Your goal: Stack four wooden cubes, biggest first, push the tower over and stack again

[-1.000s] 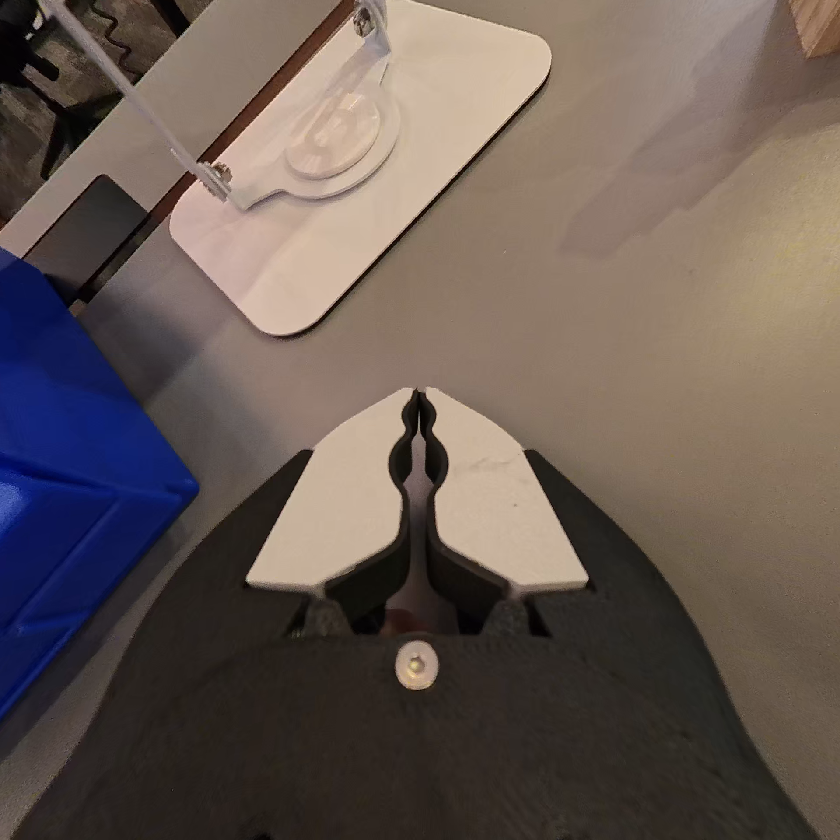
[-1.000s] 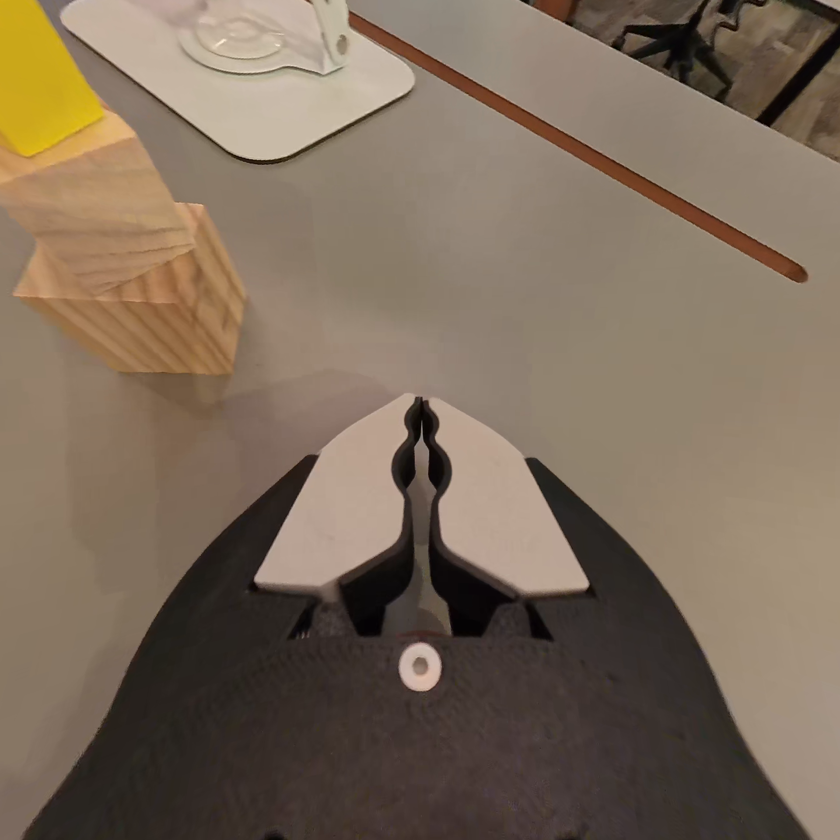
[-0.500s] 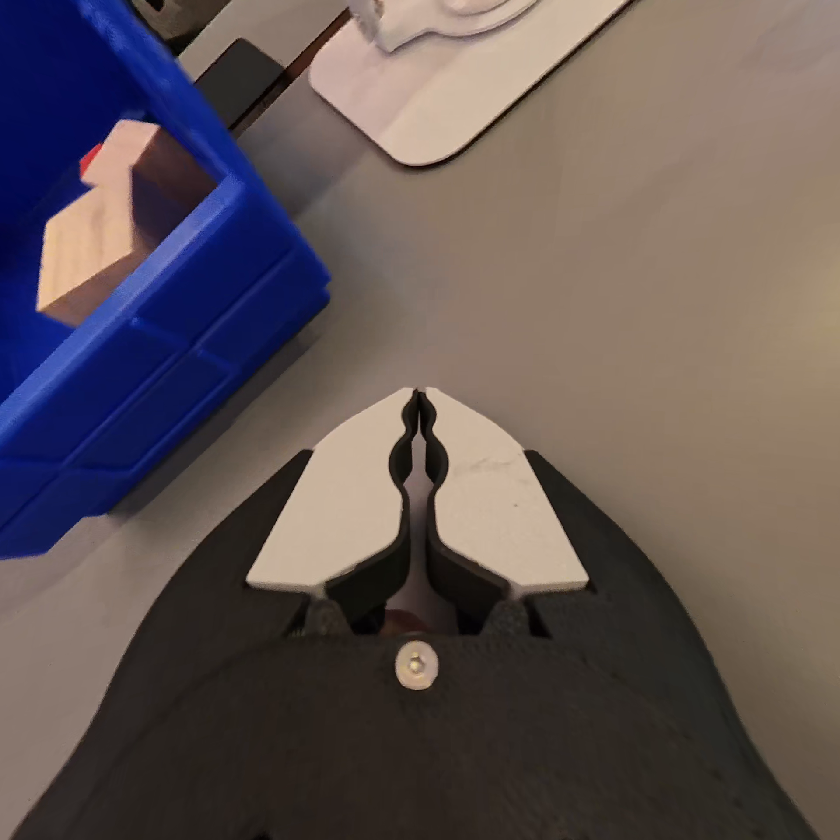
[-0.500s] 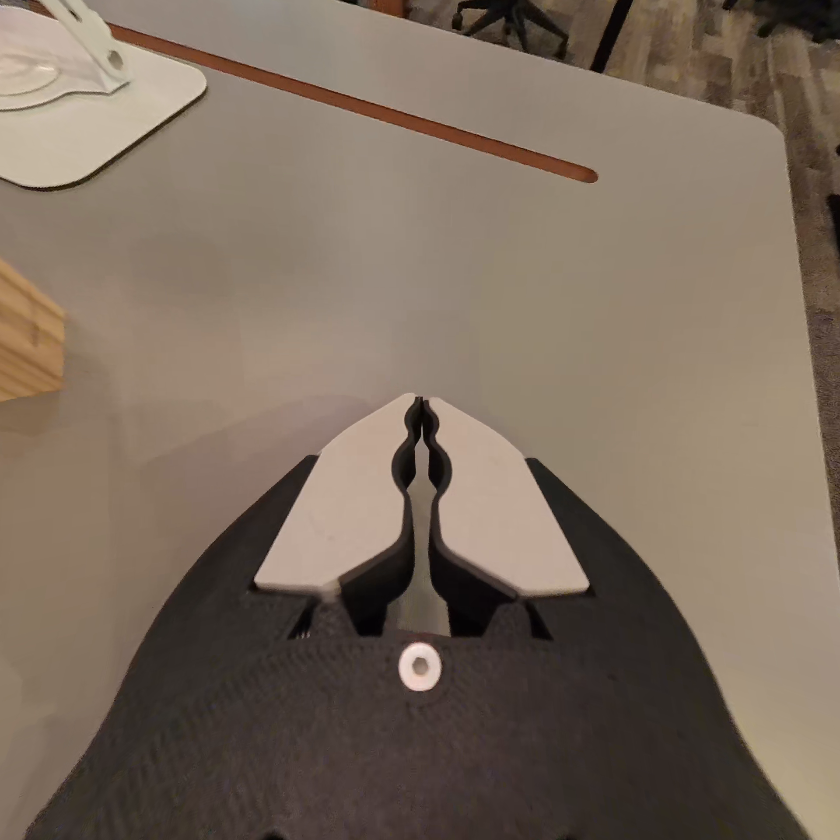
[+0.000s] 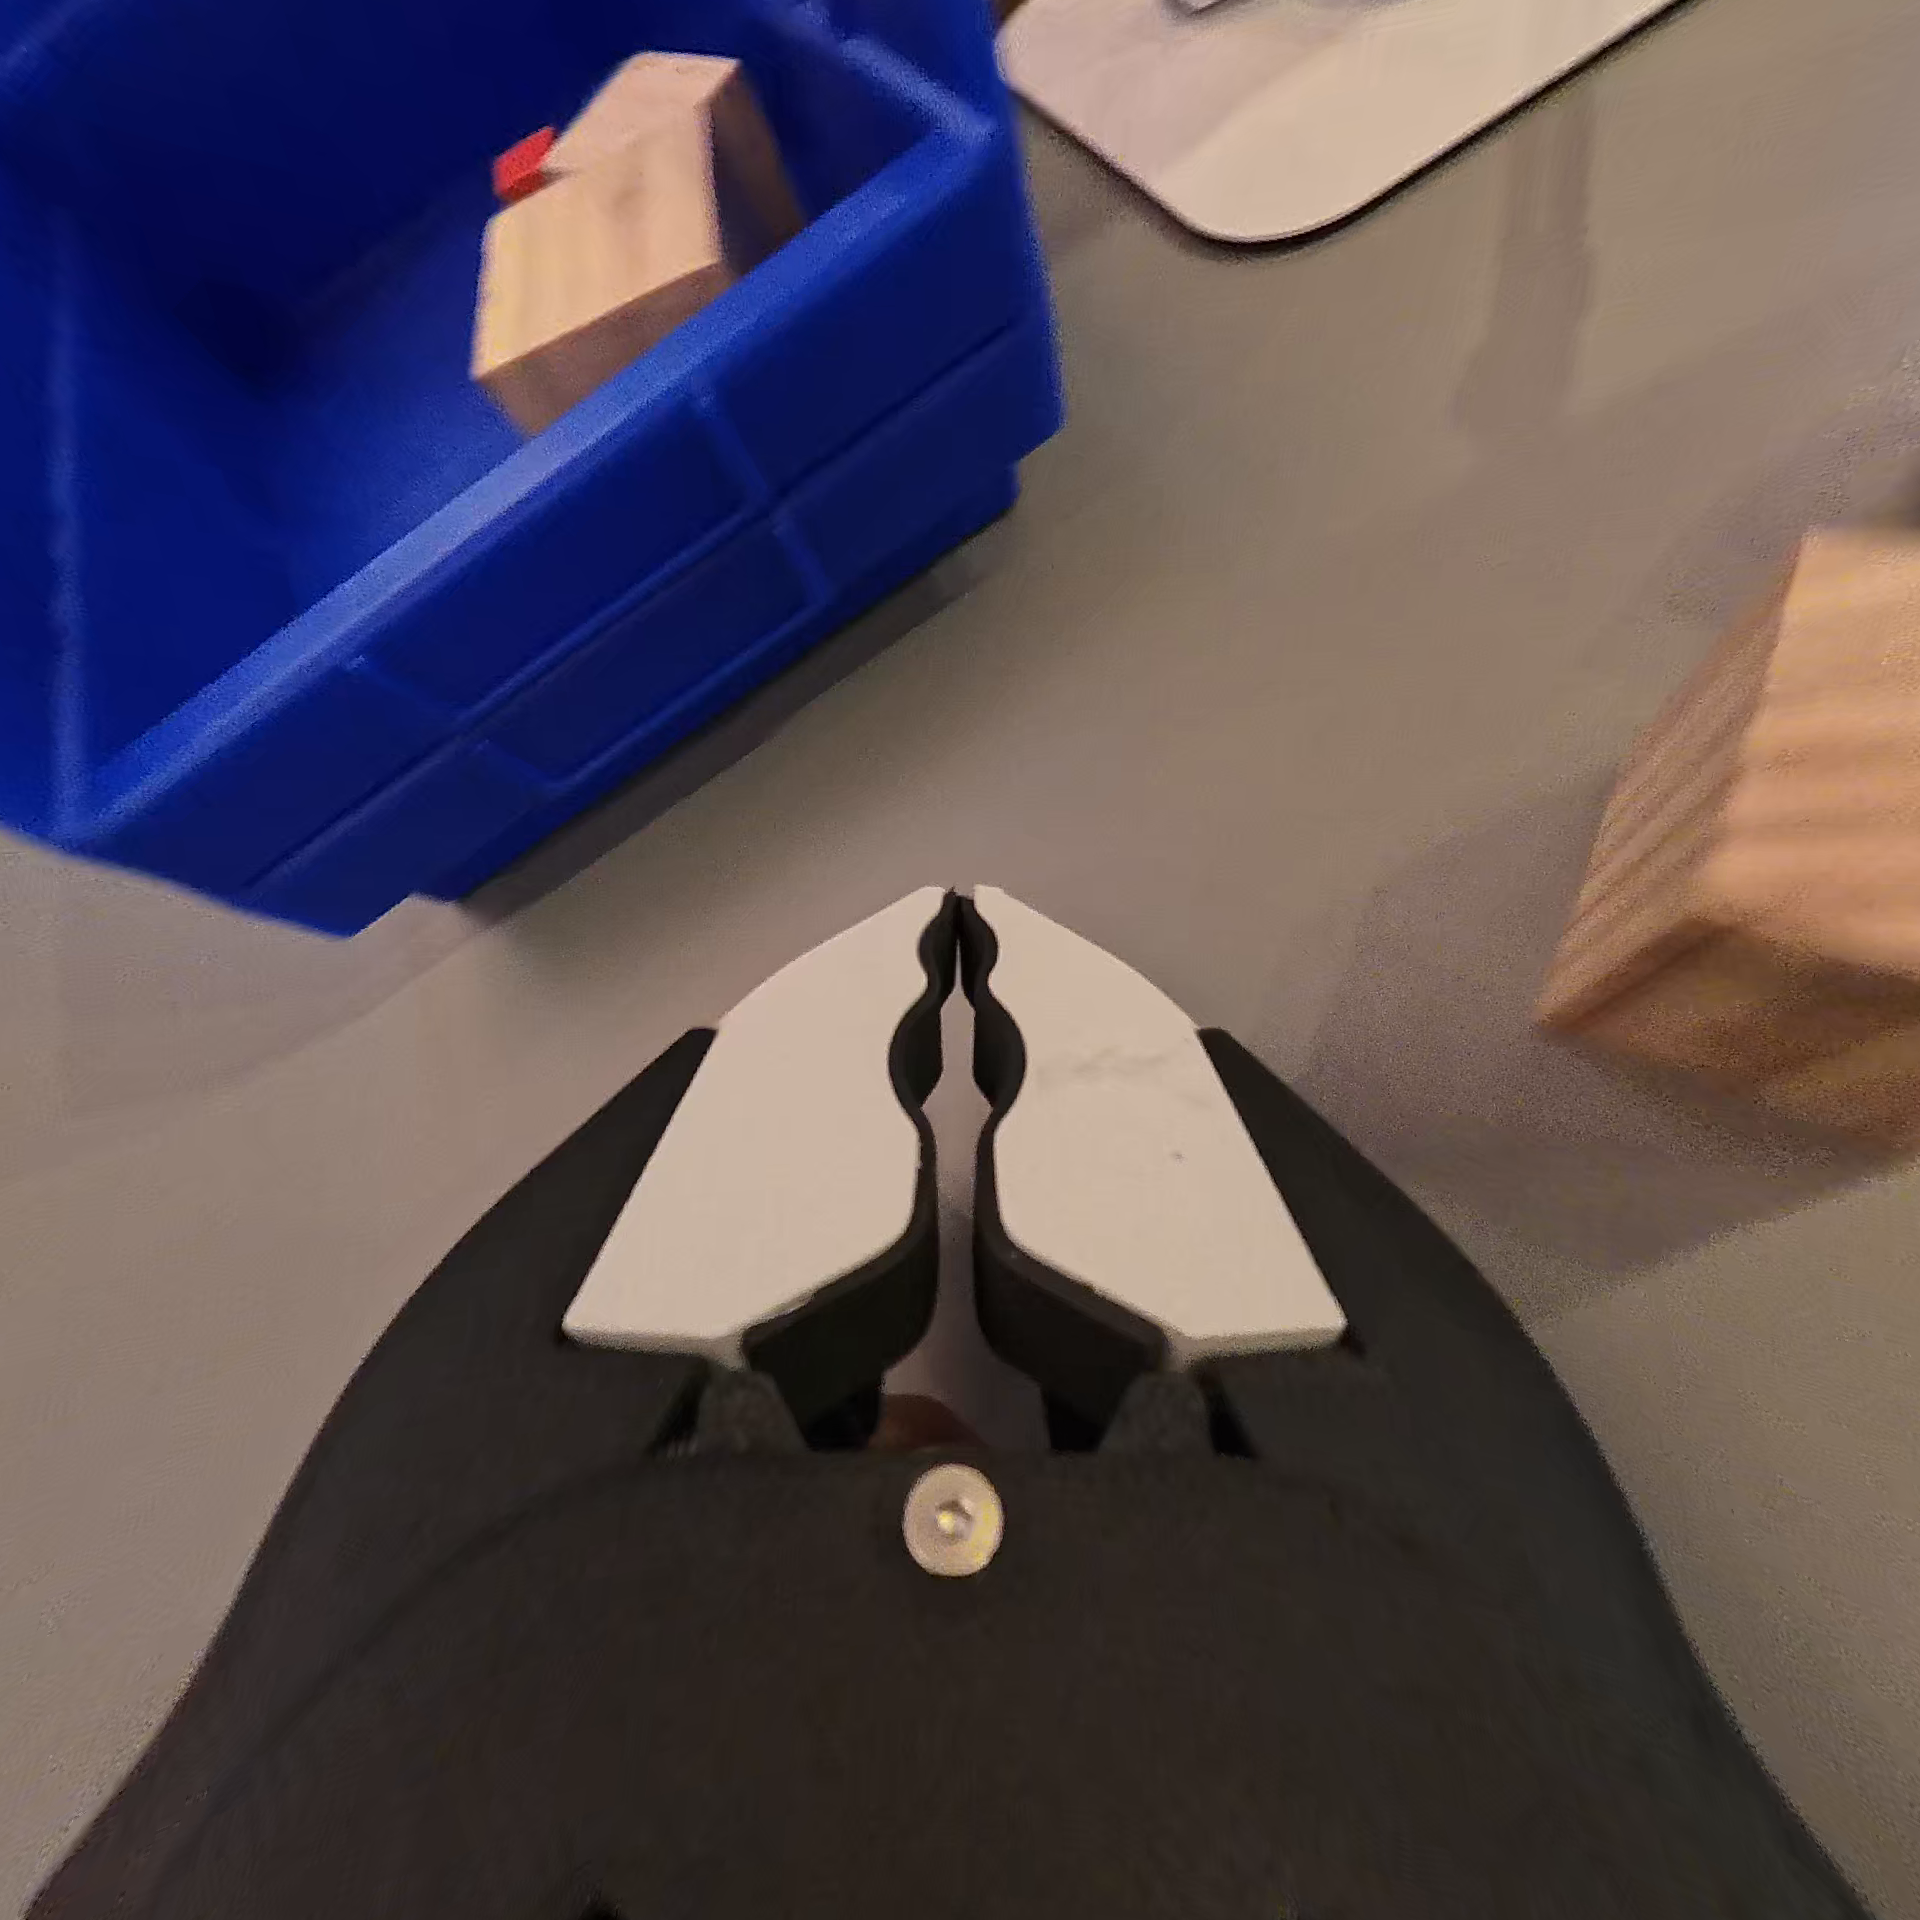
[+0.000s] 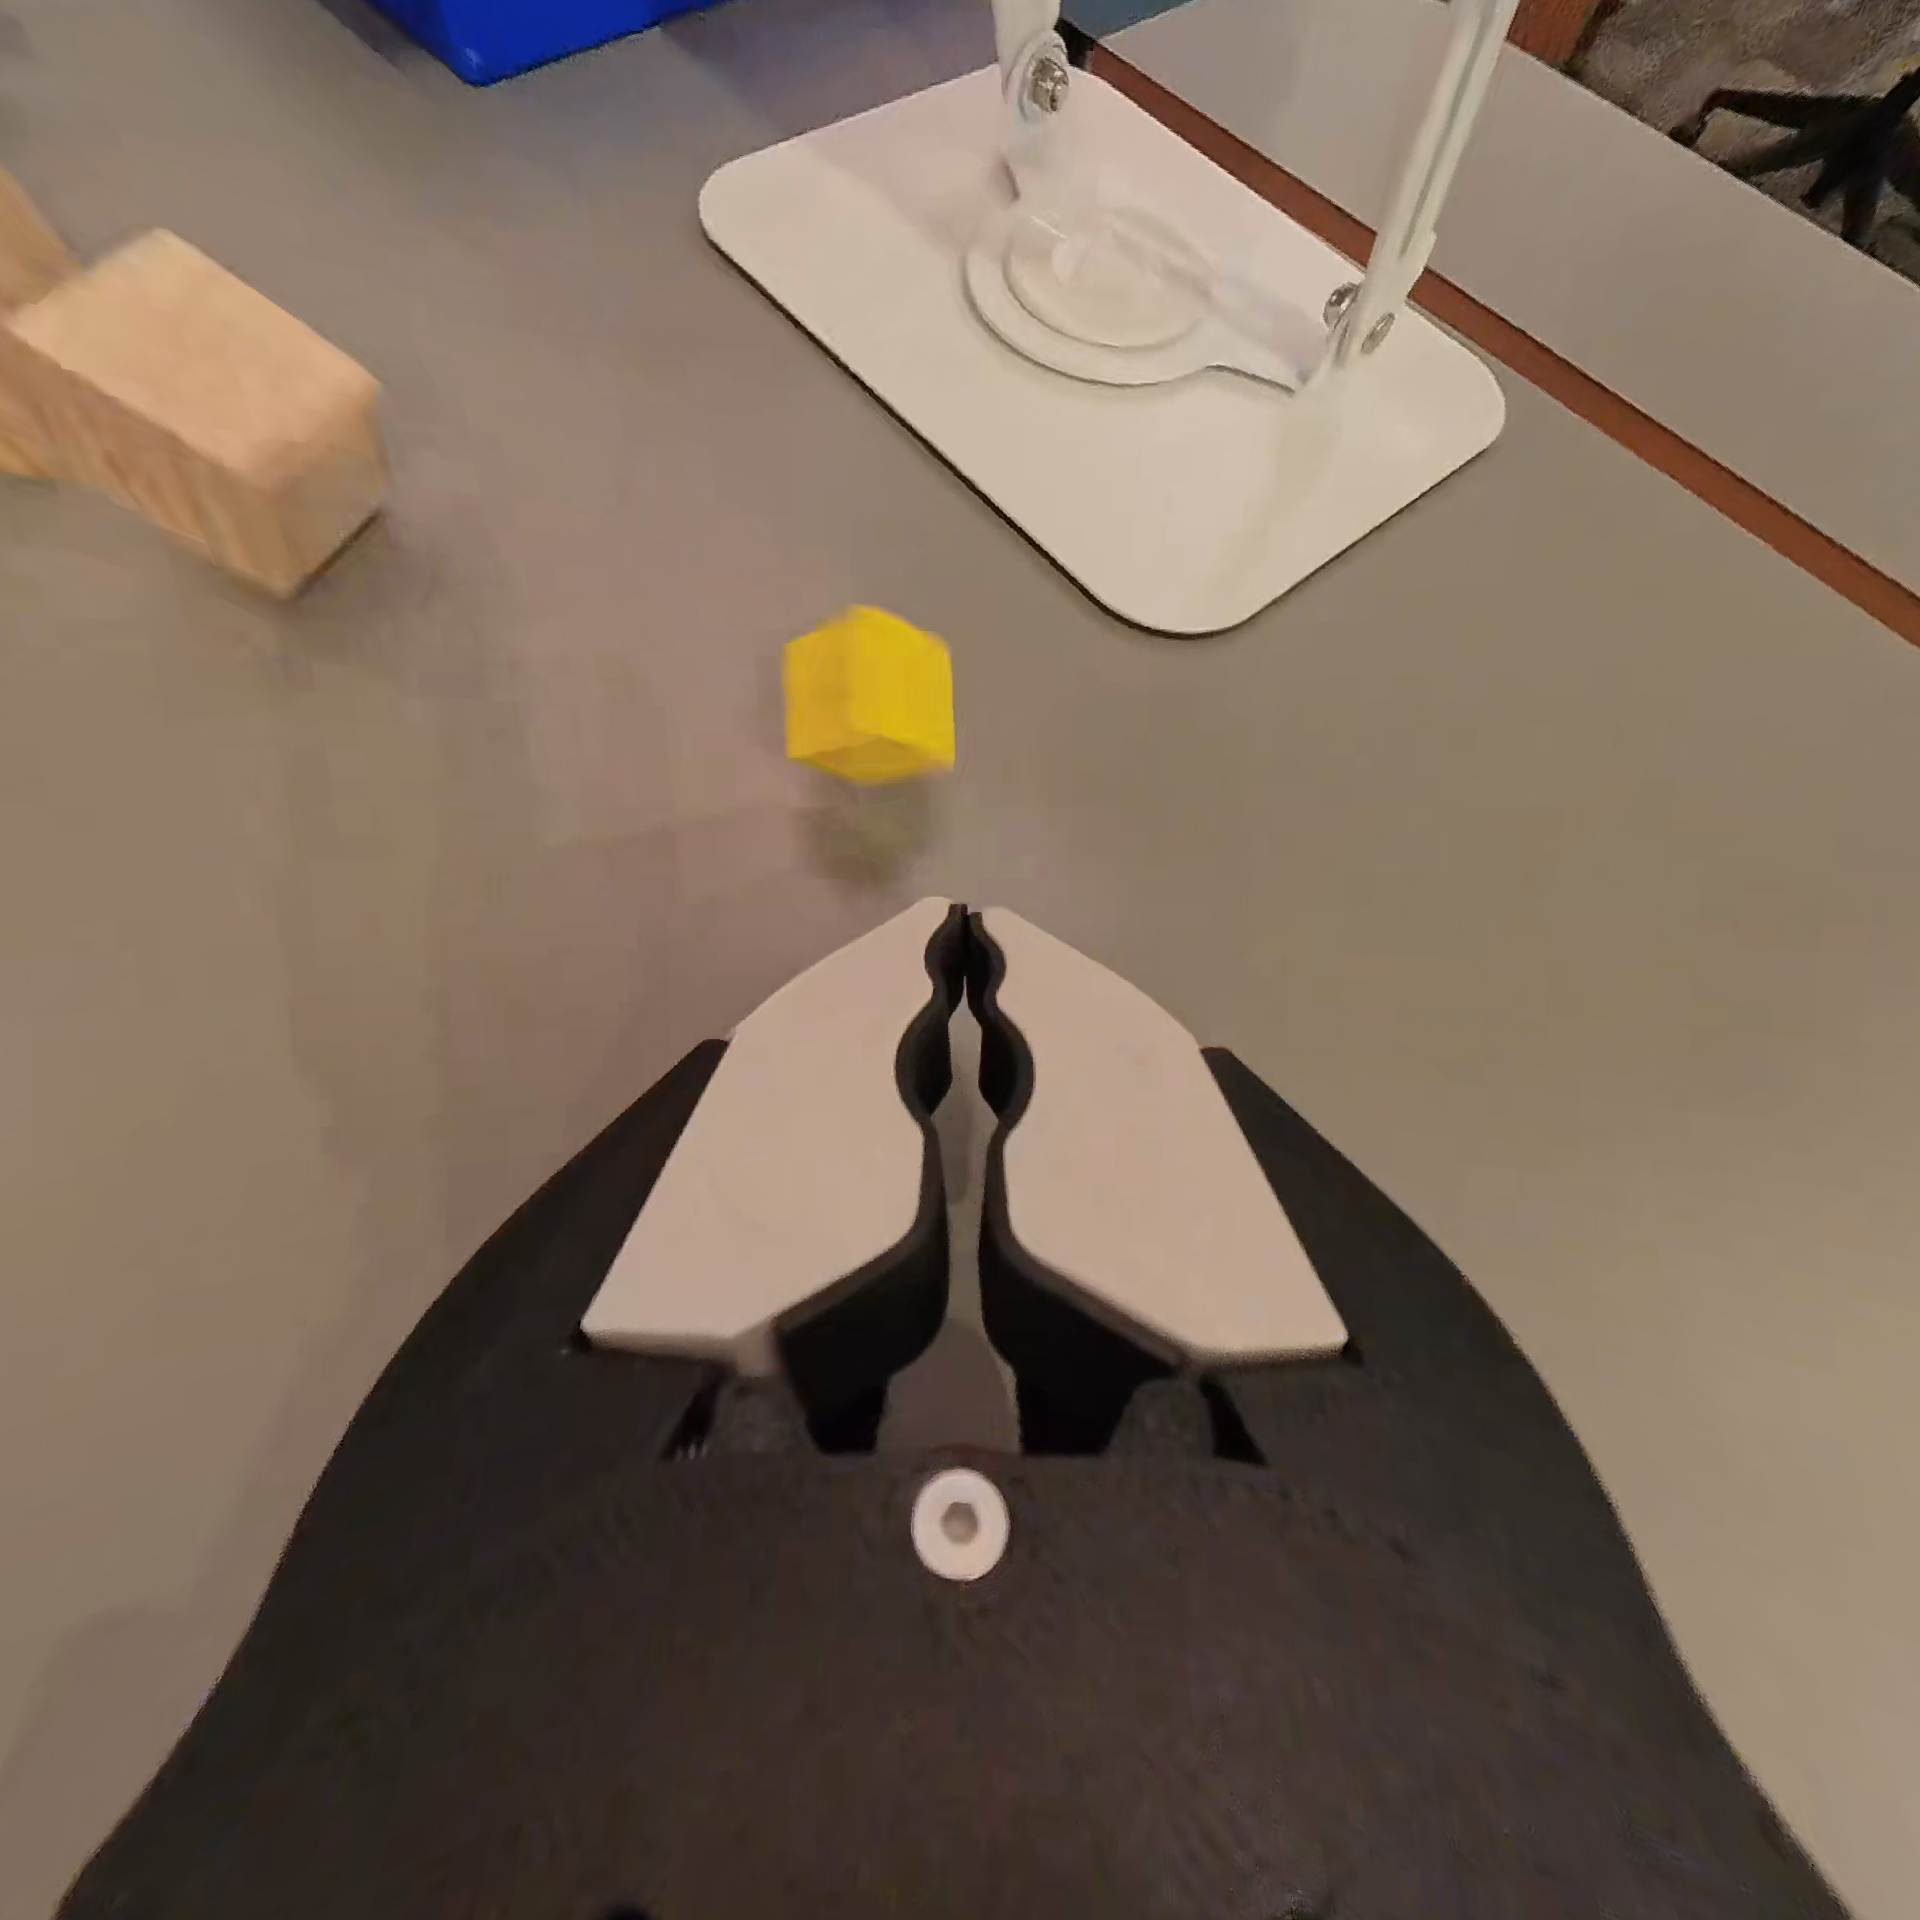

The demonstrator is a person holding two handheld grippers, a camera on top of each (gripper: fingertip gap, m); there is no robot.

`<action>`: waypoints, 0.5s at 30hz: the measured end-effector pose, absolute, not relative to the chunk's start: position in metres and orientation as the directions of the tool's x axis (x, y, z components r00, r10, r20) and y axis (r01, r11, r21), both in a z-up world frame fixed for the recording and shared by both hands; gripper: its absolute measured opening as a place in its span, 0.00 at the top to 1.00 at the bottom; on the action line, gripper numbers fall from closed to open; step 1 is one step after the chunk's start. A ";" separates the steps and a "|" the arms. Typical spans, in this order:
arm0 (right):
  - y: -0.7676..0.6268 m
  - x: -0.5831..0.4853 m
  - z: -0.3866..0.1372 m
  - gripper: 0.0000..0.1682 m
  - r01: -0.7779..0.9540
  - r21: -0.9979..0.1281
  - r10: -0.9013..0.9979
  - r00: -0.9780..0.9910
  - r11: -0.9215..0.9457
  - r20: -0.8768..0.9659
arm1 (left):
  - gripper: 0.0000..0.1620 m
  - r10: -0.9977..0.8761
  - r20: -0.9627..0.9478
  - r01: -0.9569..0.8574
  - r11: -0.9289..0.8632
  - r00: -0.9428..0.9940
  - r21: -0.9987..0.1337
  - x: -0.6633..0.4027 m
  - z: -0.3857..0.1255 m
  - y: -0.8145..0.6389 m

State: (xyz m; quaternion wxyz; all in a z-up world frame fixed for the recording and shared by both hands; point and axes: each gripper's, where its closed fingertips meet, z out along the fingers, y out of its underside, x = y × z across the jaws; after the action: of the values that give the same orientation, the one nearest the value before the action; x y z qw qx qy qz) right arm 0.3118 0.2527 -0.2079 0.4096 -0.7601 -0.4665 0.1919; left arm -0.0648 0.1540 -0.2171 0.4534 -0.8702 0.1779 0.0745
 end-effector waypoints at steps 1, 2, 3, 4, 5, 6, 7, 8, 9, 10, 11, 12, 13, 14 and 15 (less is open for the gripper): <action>0.254 0.320 -0.206 1.00 0.544 -0.807 0.862 0.498 -0.230 0.090 | 1.00 -0.218 -0.286 -0.359 -0.523 0.933 -0.773 -0.074 -0.215 0.152; 0.256 0.327 -0.204 1.00 0.530 -0.814 0.856 0.510 -0.237 0.082 | 1.00 -0.195 -0.275 -0.337 -0.522 0.941 -0.784 -0.082 -0.213 0.150; 0.259 0.334 -0.202 1.00 0.514 -0.822 0.852 0.519 -0.246 0.070 | 1.00 -0.175 -0.261 -0.314 -0.522 0.949 -0.793 -0.089 -0.211 0.148; 0.262 0.339 -0.201 1.00 0.505 -0.825 0.849 0.525 -0.253 0.061 | 1.00 -0.155 -0.251 -0.295 -0.517 0.955 -0.804 -0.096 -0.209 0.147; 0.264 0.343 -0.200 1.00 0.502 -0.828 0.849 0.525 -0.251 0.061 | 1.00 -0.137 -0.248 -0.282 -0.512 0.959 -0.811 -0.101 -0.207 0.146; 0.265 0.345 -0.199 1.00 0.499 -0.832 0.851 0.521 -0.244 0.063 | 1.00 -0.125 -0.249 -0.278 -0.512 0.960 -0.813 -0.104 -0.206 0.145; 0.265 0.346 -0.197 1.00 0.492 -0.837 0.854 0.517 -0.240 0.059 | 1.00 -0.119 -0.252 -0.277 -0.511 0.960 -0.814 -0.107 -0.206 0.144; 0.264 0.347 -0.196 1.00 0.483 -0.842 0.858 0.511 -0.240 0.049 | 1.00 -0.107 -0.261 -0.279 -0.506 0.959 -0.816 -0.109 -0.205 0.143; 0.263 0.347 -0.196 1.00 0.480 -0.843 0.862 0.506 -0.241 0.042 | 1.00 -0.095 -0.269 -0.280 -0.502 0.958 -0.818 -0.111 -0.204 0.143; 0.263 0.348 -0.196 1.00 0.480 -0.843 0.864 0.503 -0.242 0.039 | 1.00 -0.092 -0.266 -0.275 -0.503 0.960 -0.819 -0.113 -0.204 0.143; 0.263 0.349 -0.195 1.00 0.474 -0.847 0.867 0.498 -0.241 0.032 | 1.00 -0.091 -0.258 -0.268 -0.498 0.962 -0.825 -0.113 -0.203 0.142; 0.262 0.349 -0.194 1.00 0.468 -0.850 0.871 0.491 -0.241 0.024 | 1.00 -0.088 -0.250 -0.261 -0.489 0.964 -0.832 -0.114 -0.201 0.142; 0.261 0.350 -0.195 1.00 0.470 -0.849 0.873 0.488 -0.240 0.023 | 1.00 -0.090 -0.244 -0.257 -0.481 0.966 -0.838 -0.114 -0.200 0.141; 0.260 0.351 -0.197 1.00 0.477 -0.846 0.876 0.482 -0.239 0.024 | 1.00 -0.101 -0.241 -0.259 -0.481 0.965 -0.837 -0.113 -0.200 0.140; 0.258 0.350 -0.199 1.00 0.484 -0.844 0.883 0.468 -0.234 0.024 | 1.00 -0.110 -0.243 -0.265 -0.480 0.964 -0.836 -0.113 -0.200 0.139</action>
State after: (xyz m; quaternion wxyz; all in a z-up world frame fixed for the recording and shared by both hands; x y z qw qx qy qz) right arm 0.3505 0.2575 -0.1987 0.4177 -0.7480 -0.4568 0.2393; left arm -0.1128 0.1393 -0.2002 0.4981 -0.8566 0.1096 0.0780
